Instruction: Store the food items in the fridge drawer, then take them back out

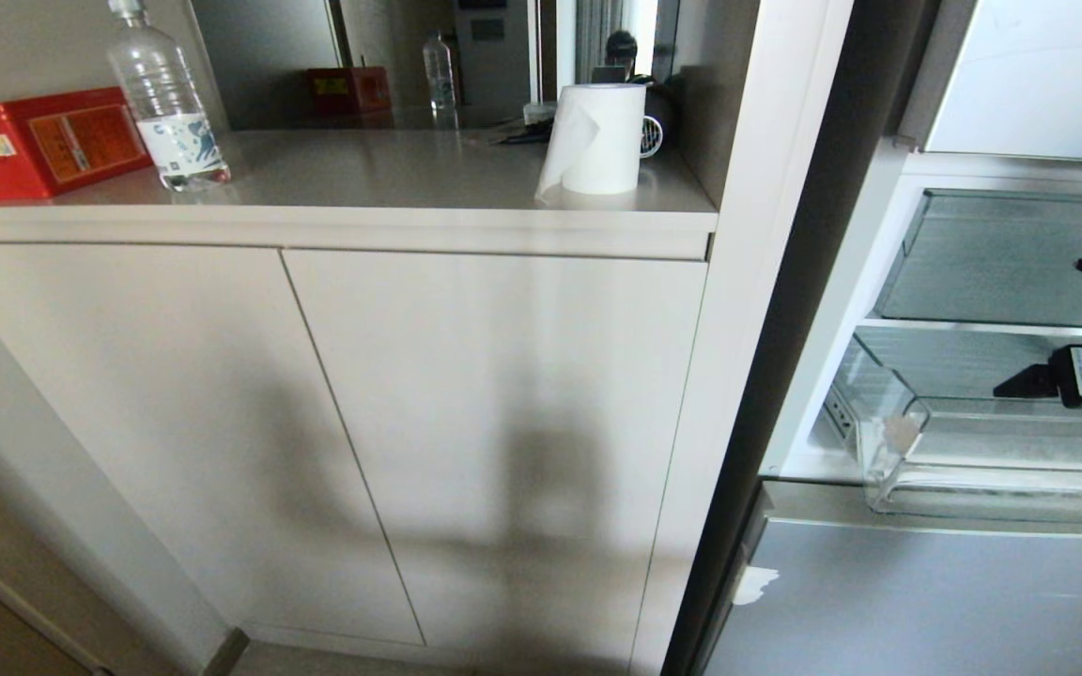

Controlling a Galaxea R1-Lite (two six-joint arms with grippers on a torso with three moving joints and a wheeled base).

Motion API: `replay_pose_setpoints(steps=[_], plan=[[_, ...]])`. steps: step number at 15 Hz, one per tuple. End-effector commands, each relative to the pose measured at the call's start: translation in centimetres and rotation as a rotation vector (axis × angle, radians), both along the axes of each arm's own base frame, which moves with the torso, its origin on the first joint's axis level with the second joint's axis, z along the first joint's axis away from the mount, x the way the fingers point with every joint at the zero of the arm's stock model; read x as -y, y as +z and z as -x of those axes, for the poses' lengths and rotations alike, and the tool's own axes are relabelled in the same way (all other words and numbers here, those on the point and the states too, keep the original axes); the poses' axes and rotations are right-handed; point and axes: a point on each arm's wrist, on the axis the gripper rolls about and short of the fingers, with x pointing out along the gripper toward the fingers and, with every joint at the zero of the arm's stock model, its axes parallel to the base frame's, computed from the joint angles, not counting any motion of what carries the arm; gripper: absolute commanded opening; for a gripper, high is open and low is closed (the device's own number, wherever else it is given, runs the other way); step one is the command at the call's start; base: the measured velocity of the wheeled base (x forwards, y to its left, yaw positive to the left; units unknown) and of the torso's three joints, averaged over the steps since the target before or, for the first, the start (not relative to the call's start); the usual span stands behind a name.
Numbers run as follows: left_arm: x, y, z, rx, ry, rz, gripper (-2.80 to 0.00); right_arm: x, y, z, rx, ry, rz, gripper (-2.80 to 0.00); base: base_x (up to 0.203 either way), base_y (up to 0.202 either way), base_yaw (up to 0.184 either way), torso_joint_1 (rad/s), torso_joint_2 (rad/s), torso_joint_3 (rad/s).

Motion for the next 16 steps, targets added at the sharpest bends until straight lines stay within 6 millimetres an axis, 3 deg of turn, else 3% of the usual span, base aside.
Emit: replay_pose_setpoints(steps=[1,7,11,16], plan=[[0.0,0.0,0.0,0.0,0.0,0.0,-2.8,0.4,0.2,0.8,-0.022,-0.014,0.0,0.0,0.0,0.0,0.0,0.0,0.0,0.0],[0.0,0.0,0.0,0.0,0.0,0.0,-2.8,0.2,0.5,4.2,-0.146,-0.039,-0.035,0.0,0.0,0.0,0.0,0.0,0.0,0.0],[0.0,0.0,0.0,0.0,0.0,0.0,-2.8,0.5,-0.3,5.8,-0.221,-0.045,-0.046,0.0,0.0,0.0,0.0,0.0,0.0,0.0],[0.0,0.0,0.0,0.0,0.0,0.0,-2.8,-0.7,-0.3,8.8,-0.28,-0.046,-0.069,0.0,0.0,0.0,0.0,0.0,0.0,0.0]])
